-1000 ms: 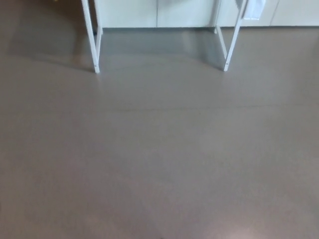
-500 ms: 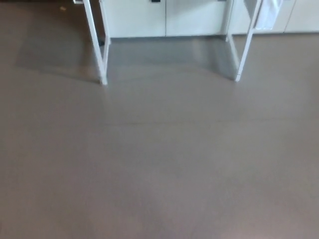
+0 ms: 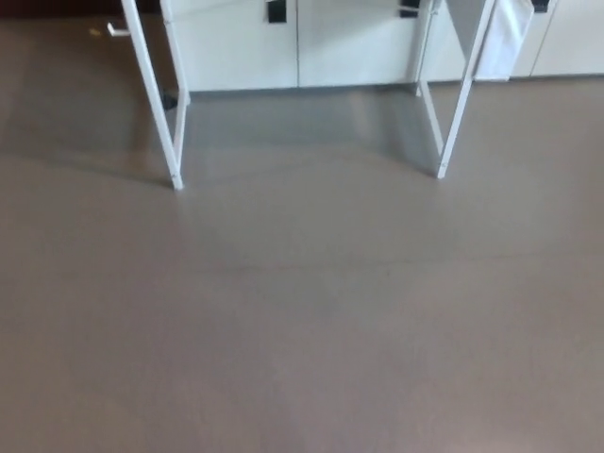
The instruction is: The robot walk towards a table in front and uses its left hand to pickup a tennis ball on the left side and put it in a container on the right hand side
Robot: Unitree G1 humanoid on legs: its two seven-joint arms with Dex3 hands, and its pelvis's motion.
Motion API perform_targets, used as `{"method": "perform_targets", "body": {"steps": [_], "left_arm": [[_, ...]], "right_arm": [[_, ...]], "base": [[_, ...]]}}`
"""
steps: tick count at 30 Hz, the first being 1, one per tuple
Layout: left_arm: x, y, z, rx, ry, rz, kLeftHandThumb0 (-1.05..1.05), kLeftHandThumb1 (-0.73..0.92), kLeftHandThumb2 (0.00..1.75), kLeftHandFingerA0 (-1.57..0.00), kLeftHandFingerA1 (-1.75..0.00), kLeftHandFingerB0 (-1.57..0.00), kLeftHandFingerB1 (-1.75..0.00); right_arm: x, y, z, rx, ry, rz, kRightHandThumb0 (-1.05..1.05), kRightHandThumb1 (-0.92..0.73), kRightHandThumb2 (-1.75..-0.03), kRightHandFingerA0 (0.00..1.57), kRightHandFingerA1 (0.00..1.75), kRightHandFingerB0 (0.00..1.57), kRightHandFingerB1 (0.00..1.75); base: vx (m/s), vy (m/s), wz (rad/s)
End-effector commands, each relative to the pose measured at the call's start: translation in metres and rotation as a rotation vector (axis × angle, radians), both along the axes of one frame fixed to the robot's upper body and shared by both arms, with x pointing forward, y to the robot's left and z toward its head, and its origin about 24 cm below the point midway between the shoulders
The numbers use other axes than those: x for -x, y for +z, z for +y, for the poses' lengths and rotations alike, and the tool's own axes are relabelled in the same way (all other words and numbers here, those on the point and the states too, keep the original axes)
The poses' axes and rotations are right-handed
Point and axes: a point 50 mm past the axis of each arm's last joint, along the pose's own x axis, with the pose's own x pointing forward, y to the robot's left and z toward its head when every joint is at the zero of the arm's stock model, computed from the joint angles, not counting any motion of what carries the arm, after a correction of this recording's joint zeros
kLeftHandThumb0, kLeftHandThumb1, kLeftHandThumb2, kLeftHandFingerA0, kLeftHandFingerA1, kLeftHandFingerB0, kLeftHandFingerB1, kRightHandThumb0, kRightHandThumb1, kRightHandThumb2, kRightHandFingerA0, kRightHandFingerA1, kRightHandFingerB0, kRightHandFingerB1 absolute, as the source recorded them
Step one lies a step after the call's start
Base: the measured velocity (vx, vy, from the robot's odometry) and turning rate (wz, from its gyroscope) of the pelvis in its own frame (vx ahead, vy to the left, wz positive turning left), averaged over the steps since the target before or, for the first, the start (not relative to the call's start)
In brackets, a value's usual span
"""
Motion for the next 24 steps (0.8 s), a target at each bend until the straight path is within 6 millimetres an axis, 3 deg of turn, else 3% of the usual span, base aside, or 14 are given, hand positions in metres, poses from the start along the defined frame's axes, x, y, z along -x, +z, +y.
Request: {"method": "perform_targets", "body": {"steps": [1, 12, 13, 16, 17, 24], "left_arm": [[-0.0002, 0.0045, 0.0081, -0.035, -0.004, 0.001, -0.28, 0.68, 0.6, -0.4, -0.5, -0.32, -0.32], [-0.0009, 0.005, 0.0081, -0.049, -0.015, 0.007, -0.28, 0.69, 0.6, -0.4, -0.5, -0.32, -0.32], [-0.0017, 0.0054, 0.008, -0.049, -0.018, 0.005, -0.22, 0.48, 0.96, -0.35, -0.63, -0.18, -0.51], [-0.0021, 0.0052, 0.0077, -0.04, -0.017, 0.002, -0.22, 0.49, 0.96, -0.35, -0.63, -0.18, -0.51], [-0.0017, 0.0049, 0.0076, -0.041, -0.015, 0.004, -0.29, 0.68, 0.6, -0.41, -0.52, -0.33, -0.33], [0.0006, 0.0045, 0.008, -0.059, -0.028, 0.013, -0.3, 0.69, 0.62, -0.43, -0.54, -0.34, -0.34]], "right_arm": [[-0.0016, 0.0009, -0.0017, 0.019, 0.015, -0.015, -0.32, -0.46, -0.65, 0.54, 0.54, 0.4, 0.46], [-0.0007, -0.0008, -0.0019, 0.009, 0.005, -0.006, -0.33, -0.47, -0.65, 0.52, 0.52, 0.39, 0.45], [-0.0008, -0.001, -0.0022, 0.013, 0.006, -0.001, -0.33, -0.46, -0.65, 0.53, 0.51, 0.39, 0.45], [-0.0001, -0.0002, -0.0019, 0.018, 0.005, 0.003, -0.32, -0.46, -0.64, 0.52, 0.51, 0.39, 0.45], [0.0004, 0.0005, -0.0016, 0.017, 0.009, 0.001, -0.32, -0.47, -0.64, 0.52, 0.52, 0.4, 0.45], [0.0028, -0.0004, -0.0019, 0.048, 0.032, 0.008, -0.34, -0.47, -0.65, 0.54, 0.53, 0.39, 0.45]], "base": [[0.34, 0.26, -0.17], [0.24, 0.05, 0.1], [0.34, -0.127, 0.19], [0.3, -0.216, 0.38], [0.24, -0.157, 0.04], [0.23, -0.019, -0.07]]}}
